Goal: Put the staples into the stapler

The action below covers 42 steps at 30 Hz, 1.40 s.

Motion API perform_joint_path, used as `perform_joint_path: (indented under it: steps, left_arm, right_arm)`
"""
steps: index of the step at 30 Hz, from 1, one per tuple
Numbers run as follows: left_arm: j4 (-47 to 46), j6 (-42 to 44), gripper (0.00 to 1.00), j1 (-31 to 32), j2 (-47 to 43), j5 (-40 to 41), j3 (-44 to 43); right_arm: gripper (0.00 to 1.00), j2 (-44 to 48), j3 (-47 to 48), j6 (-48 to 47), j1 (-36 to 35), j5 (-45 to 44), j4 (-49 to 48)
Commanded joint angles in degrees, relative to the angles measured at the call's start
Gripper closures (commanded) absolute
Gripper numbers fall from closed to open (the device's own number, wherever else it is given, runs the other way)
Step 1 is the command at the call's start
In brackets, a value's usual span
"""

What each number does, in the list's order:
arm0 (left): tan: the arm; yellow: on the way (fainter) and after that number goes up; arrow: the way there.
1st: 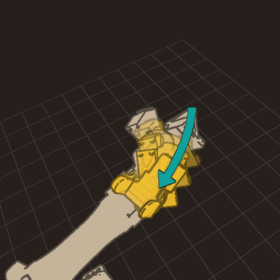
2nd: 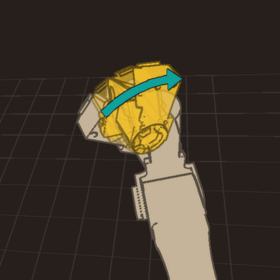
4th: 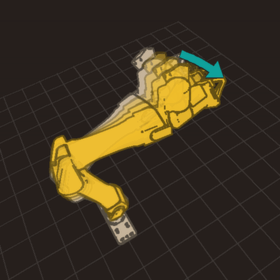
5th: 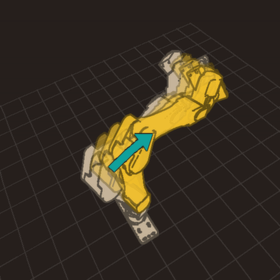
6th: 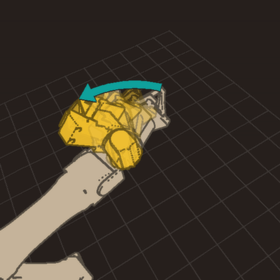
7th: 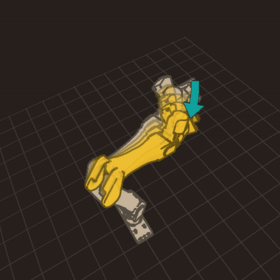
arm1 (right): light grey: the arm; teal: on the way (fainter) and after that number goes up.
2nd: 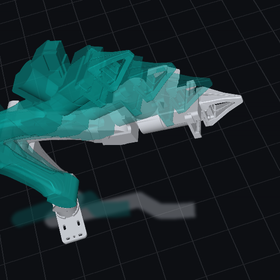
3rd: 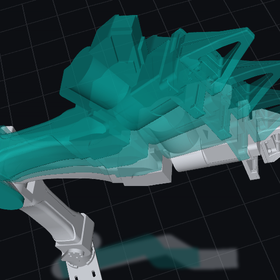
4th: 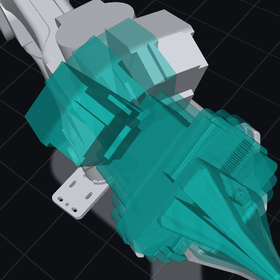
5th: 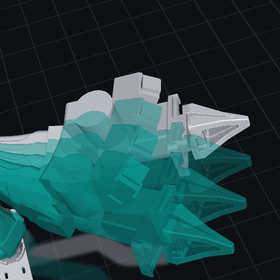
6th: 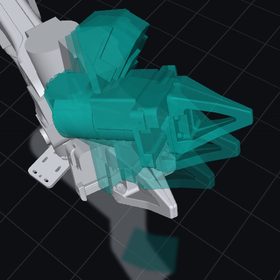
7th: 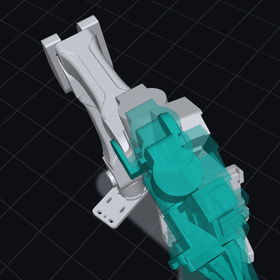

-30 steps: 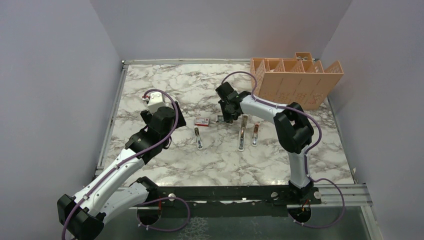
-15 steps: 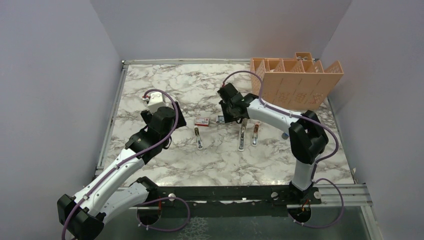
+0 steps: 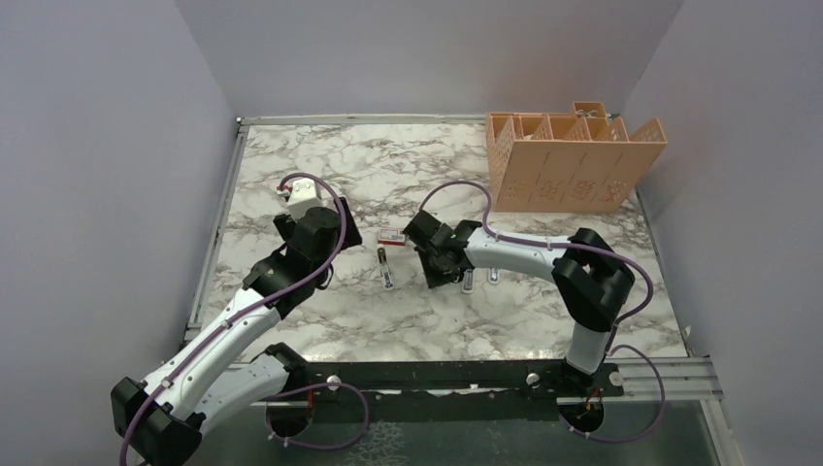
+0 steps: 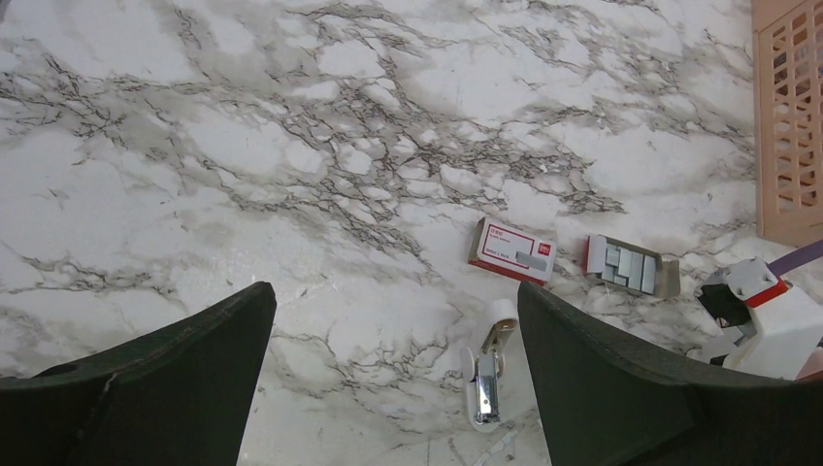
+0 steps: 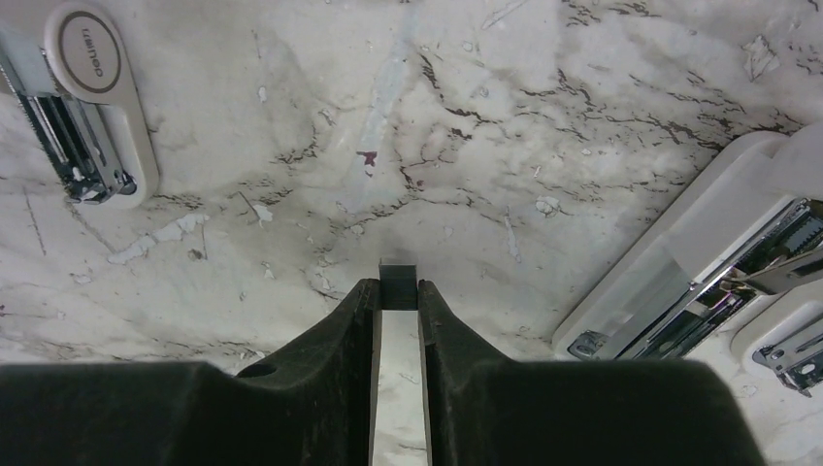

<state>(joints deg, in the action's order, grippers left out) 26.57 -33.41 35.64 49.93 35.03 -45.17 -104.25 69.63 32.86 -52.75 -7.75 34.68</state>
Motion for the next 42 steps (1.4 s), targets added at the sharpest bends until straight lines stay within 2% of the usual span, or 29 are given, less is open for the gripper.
perform_joint_path:
  steps: [1, 8, 13, 16, 24, 32, 42]
  left_arm:
    - [-1.5, -0.2, 0.05, -0.1, -0.6, -1.3, 0.9]
    - [-1.5, -0.3, 0.05, -0.1, -0.6, -1.2, 0.9]
    - [-1.5, -0.3, 0.05, -0.2, -0.6, -1.1, 0.9]
    - [-1.5, -0.2, 0.05, -0.1, -0.5, -1.2, 0.9]
    - [-1.5, -0.2, 0.05, -0.1, -0.6, -1.2, 1.0]
    - [-1.5, -0.3, 0.05, -0.1, -0.8, -1.3, 1.0]
    - [-1.5, -0.1, 0.05, -0.1, -0.9, -1.1, 1.1]
  right_arm:
    - [0.75, -0.6, -0.4, 3.9, 0.1, -0.6, 1.5]
    - [0.72, -3.7, 2.2, 3.1, 0.1, -2.0, 2.6]
    - [0.64, -4.6, 3.7, 3.1, 0.2, -2.5, 3.2]
    - [0.62, -4.9, 4.6, 2.7, 0.1, -2.8, 3.3]
    - [0.69, -5.9, 6.0, 2.0, 0.1, -3.6, 5.5]
    - [0.65, -6.1, 5.7, -0.3, 0.1, -1.6, 6.4]
    - [0.70, -8.0, 5.9, -3.3, 0.2, 0.8, 4.5]
